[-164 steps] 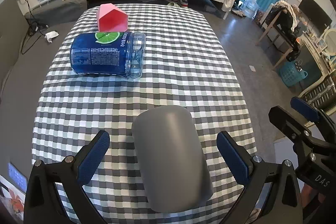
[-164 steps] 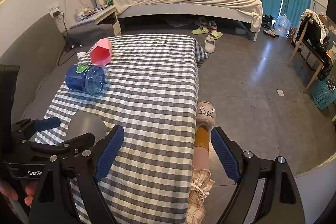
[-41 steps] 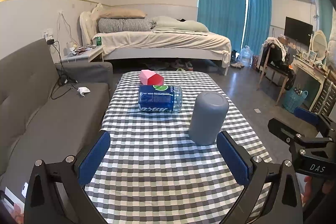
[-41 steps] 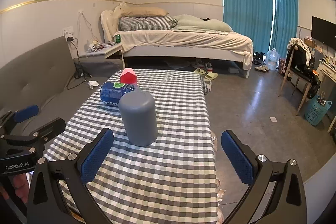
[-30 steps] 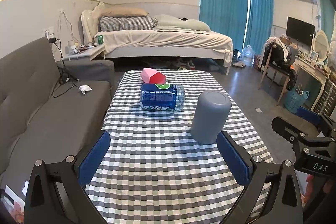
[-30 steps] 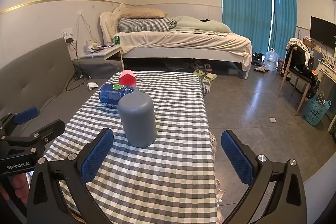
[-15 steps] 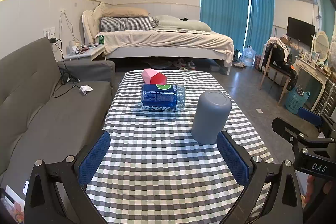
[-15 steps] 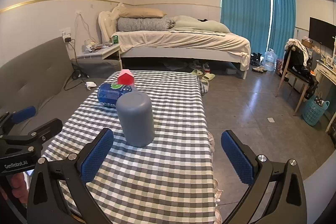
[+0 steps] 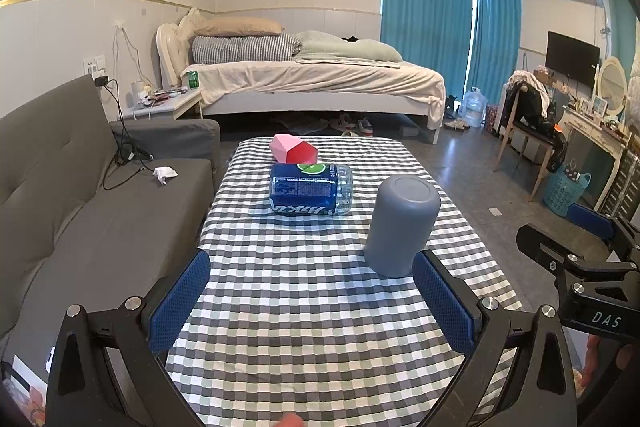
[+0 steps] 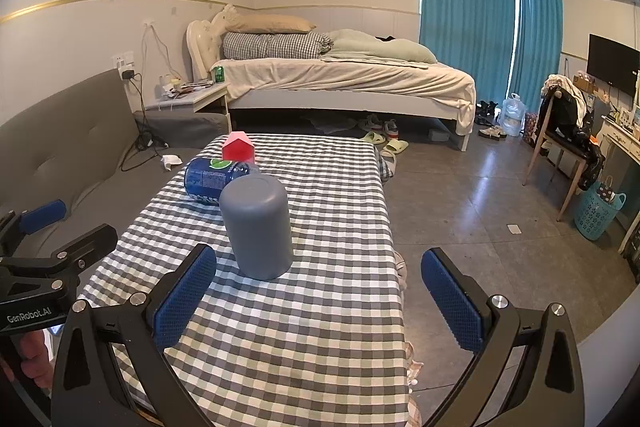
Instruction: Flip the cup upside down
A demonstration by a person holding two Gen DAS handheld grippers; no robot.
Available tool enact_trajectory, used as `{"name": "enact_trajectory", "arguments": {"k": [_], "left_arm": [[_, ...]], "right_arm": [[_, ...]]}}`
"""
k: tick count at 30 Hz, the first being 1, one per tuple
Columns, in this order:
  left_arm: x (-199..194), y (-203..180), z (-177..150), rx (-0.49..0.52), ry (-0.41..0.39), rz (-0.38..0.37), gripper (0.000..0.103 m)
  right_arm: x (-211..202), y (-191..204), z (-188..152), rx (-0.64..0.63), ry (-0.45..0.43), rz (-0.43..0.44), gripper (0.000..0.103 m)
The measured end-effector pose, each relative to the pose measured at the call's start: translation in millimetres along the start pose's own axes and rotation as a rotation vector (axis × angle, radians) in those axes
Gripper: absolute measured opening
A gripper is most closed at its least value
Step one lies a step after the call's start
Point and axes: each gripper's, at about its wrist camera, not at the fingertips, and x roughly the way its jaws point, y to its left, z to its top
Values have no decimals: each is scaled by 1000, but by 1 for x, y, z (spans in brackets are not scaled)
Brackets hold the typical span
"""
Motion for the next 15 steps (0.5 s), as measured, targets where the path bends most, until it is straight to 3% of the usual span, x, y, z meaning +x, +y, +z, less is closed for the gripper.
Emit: {"name": "enact_trajectory", "arguments": {"k": [15], "left_arm": [[-1, -1, 0, 3, -2, 4, 103]], "right_arm": [[1, 0, 0, -3, 7, -2, 103]]}}
